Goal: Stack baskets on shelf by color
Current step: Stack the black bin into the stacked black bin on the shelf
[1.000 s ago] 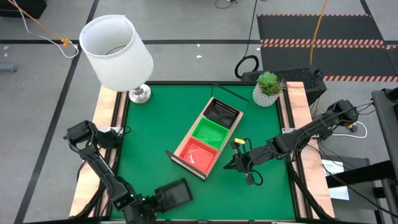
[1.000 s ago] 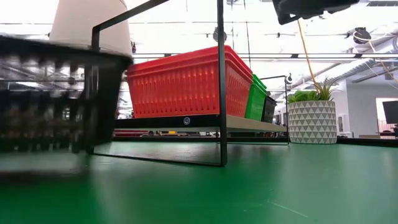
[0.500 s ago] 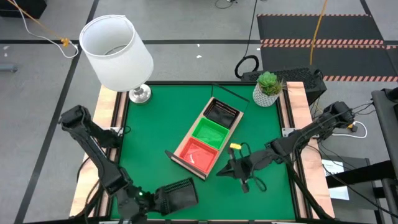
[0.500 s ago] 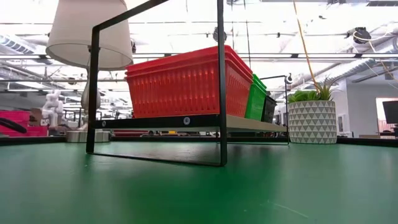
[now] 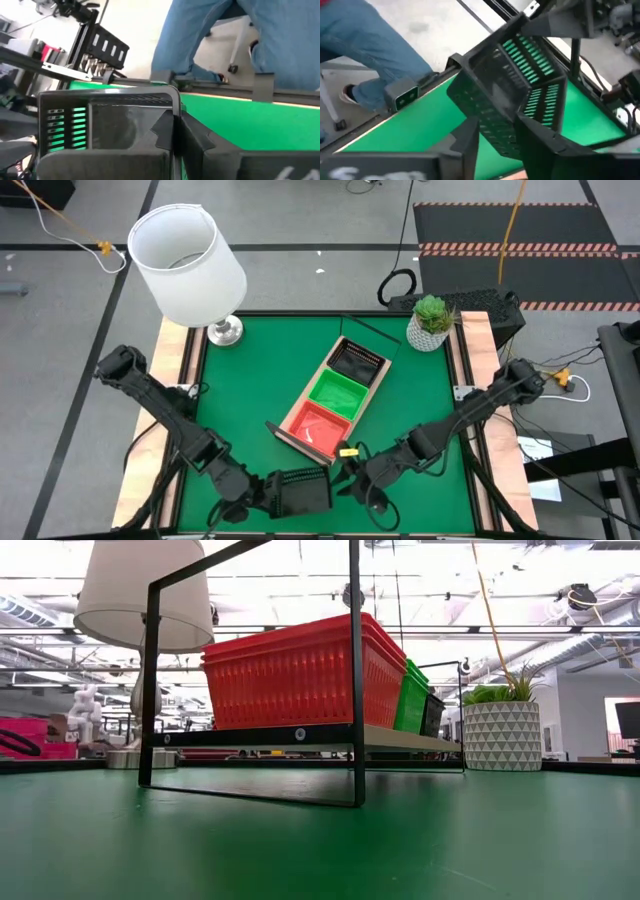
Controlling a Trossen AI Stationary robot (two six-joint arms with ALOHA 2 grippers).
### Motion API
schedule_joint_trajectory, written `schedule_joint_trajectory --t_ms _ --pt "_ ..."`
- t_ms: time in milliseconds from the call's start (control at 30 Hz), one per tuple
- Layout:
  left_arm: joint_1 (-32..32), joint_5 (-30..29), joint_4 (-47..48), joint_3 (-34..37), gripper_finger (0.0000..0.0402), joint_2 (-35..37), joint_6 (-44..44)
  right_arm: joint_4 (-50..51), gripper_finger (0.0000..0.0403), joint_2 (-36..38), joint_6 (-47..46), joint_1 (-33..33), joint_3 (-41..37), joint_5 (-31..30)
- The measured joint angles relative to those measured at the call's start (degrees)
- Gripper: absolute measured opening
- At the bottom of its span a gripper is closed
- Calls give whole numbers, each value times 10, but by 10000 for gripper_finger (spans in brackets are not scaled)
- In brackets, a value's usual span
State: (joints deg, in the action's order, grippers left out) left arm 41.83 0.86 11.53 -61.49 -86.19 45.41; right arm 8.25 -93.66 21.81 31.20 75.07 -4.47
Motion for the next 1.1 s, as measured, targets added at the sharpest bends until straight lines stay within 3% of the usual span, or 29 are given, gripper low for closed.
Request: schedule_joint_trajectory --t_ms 167,300,500,767,900,1100 --pt "-3 27 -2 0 8 0 -16 -6 161 0 35 5 1 -1" --pt "-3 34 -8 0 24 0 -20 -9 173 -2 82 0 1 2" --pt "-13 55 -18 0 10 0 -26 -29 156 -17 135 -20 2 73" --pt "-30 76 -18 0 26 0 -26 -28 144 -19 165 -39 2 130" --pt "-40 77 -19 0 14 0 -18 -29 141 -19 166 -41 1 138" --pt "-55 78 -23 0 21 0 -16 -26 100 -19 166 -47 1 187"
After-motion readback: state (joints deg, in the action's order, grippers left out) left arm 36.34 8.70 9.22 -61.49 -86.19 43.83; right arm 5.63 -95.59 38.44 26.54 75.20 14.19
